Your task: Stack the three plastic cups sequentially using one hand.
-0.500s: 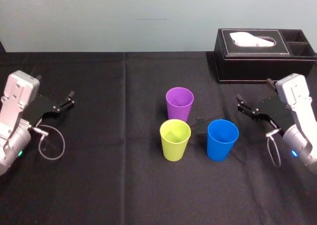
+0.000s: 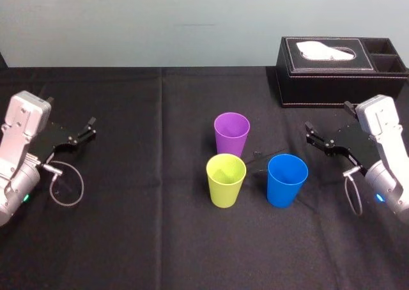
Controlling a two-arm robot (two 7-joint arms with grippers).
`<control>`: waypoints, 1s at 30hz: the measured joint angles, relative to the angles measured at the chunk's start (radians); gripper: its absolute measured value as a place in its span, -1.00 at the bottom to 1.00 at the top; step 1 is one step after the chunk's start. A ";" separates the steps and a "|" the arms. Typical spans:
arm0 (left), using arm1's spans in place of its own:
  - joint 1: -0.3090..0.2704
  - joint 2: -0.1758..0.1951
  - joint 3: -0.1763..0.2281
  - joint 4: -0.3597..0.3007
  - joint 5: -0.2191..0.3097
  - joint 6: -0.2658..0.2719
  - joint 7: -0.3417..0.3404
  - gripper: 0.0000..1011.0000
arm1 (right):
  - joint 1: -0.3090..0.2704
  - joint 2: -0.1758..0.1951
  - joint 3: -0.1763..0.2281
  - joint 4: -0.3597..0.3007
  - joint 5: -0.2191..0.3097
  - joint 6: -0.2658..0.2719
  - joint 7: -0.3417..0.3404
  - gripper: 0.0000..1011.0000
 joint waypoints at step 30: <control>0.000 0.000 0.000 0.000 0.000 0.000 0.000 1.00 | -0.020 0.011 0.028 -0.032 0.008 -0.016 0.004 0.98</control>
